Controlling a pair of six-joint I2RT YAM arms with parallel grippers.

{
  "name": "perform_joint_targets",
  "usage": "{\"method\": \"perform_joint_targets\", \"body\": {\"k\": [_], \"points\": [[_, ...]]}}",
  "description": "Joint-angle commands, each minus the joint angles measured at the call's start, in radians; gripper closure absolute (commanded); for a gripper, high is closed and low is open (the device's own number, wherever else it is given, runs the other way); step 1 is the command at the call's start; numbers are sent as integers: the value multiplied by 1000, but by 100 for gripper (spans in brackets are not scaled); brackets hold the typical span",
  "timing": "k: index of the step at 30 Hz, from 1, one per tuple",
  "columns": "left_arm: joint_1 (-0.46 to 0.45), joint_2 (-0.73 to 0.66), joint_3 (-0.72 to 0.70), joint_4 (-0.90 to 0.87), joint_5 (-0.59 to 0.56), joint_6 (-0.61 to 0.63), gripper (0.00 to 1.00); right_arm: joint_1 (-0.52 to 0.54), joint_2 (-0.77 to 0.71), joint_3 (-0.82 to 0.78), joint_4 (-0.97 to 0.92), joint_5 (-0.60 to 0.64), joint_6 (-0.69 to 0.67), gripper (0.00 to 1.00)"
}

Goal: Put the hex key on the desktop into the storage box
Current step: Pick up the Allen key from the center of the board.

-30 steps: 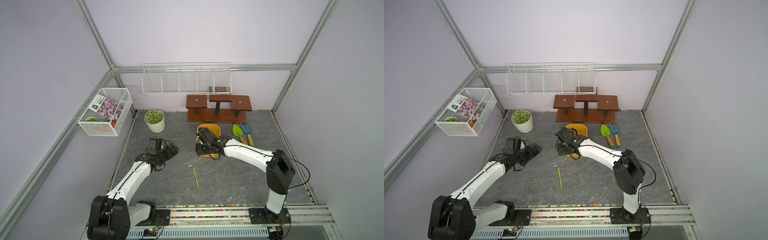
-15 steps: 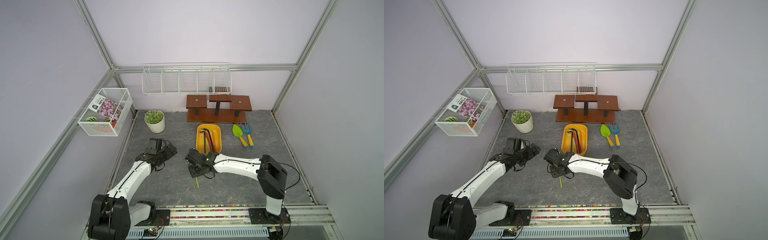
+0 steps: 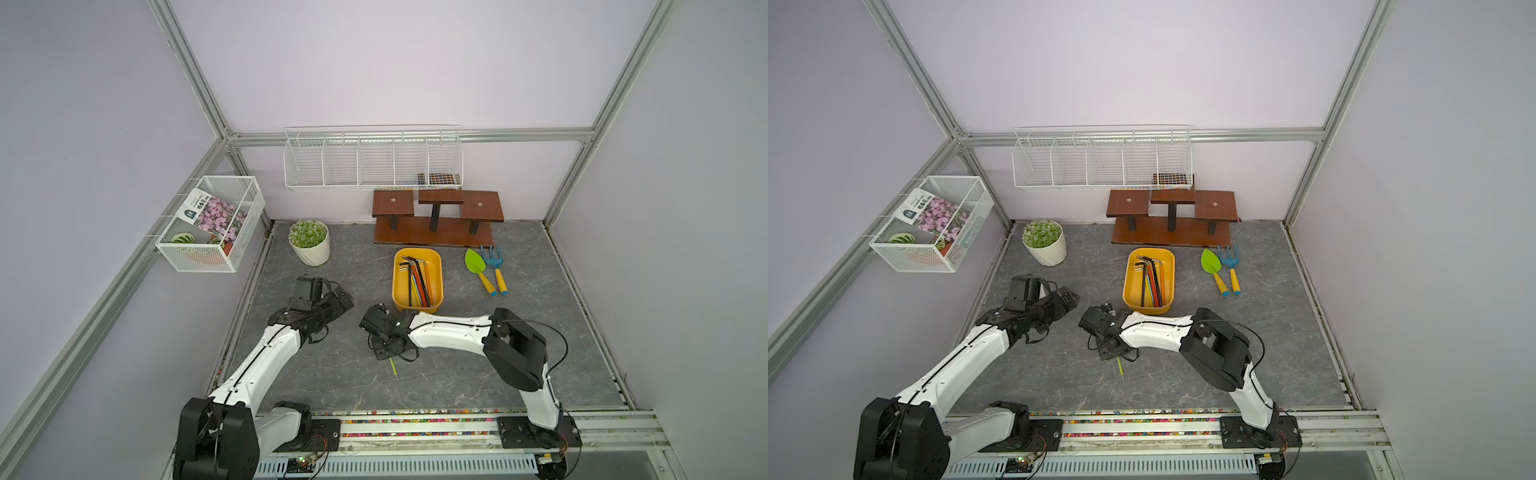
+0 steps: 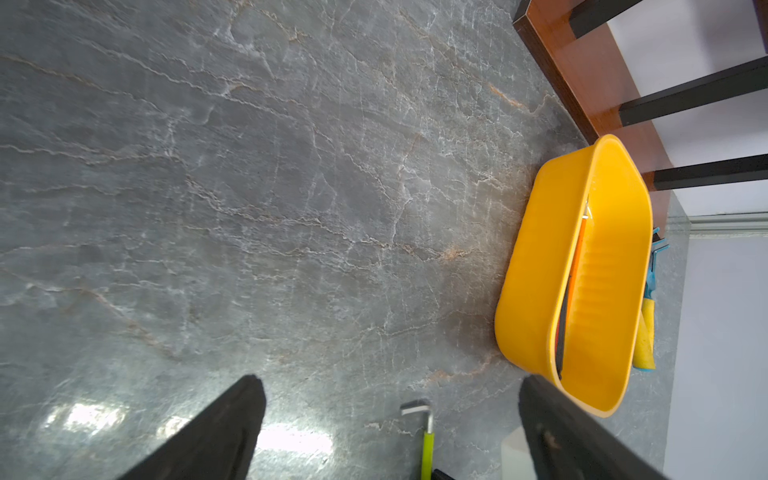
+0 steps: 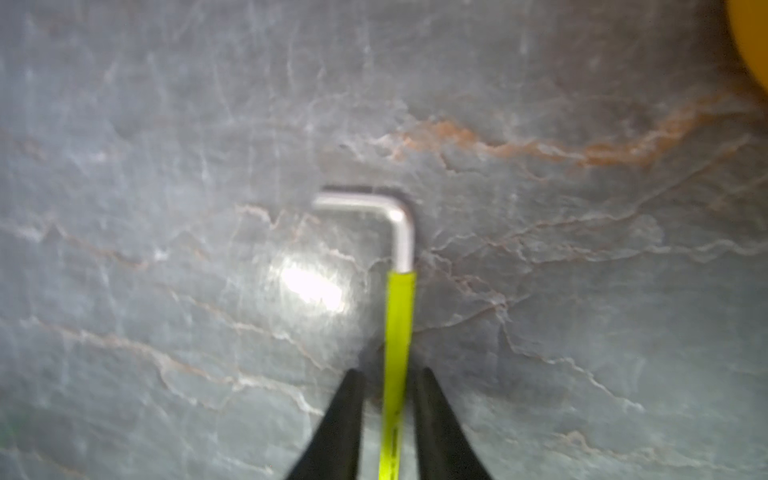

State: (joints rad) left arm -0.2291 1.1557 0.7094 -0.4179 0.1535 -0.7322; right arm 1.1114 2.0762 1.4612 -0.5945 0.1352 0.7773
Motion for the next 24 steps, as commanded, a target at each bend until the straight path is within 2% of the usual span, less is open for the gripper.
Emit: {"method": "perform_joint_targets", "body": {"k": [1,3,5,16,24], "points": [[7,-14,-3,-15,-15,7,0,13,106,-43,-56,30,30,86],[9,-13,-4,-12,-14,7,0,15,106,-56,-44,39,40,95],[9,-8,-4,-10,-13,7,0,15,89,-70,-30,46,47,100],[9,-6,-1,-9,-16,5,0,-26,-151,-61,-25,96,-1,100],[9,-10,-3,4,-7,19,0,-152,-266,24,-42,76,-96,100]]}}
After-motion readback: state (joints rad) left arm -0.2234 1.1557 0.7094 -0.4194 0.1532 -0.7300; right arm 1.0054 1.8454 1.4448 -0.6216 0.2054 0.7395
